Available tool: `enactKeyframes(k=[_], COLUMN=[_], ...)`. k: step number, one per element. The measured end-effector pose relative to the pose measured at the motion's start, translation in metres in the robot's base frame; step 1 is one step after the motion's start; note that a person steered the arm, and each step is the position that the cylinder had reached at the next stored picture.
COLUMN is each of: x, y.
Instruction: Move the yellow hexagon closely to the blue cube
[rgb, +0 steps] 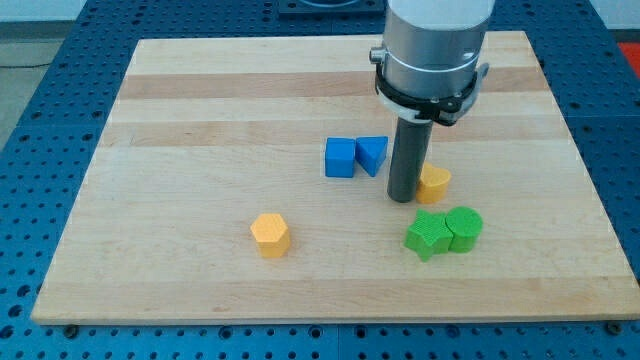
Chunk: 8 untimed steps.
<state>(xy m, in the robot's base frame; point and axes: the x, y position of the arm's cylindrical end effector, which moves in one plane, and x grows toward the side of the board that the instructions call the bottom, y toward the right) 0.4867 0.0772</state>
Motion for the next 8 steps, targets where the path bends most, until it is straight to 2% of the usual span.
enactKeyframes(k=[1,2,4,5,6,7,8], x=[0.0,0.006,0.062,0.093,0.102,0.093,0.08], y=[-0.004,-0.036,-0.062,-0.115,-0.167,-0.188,-0.172])
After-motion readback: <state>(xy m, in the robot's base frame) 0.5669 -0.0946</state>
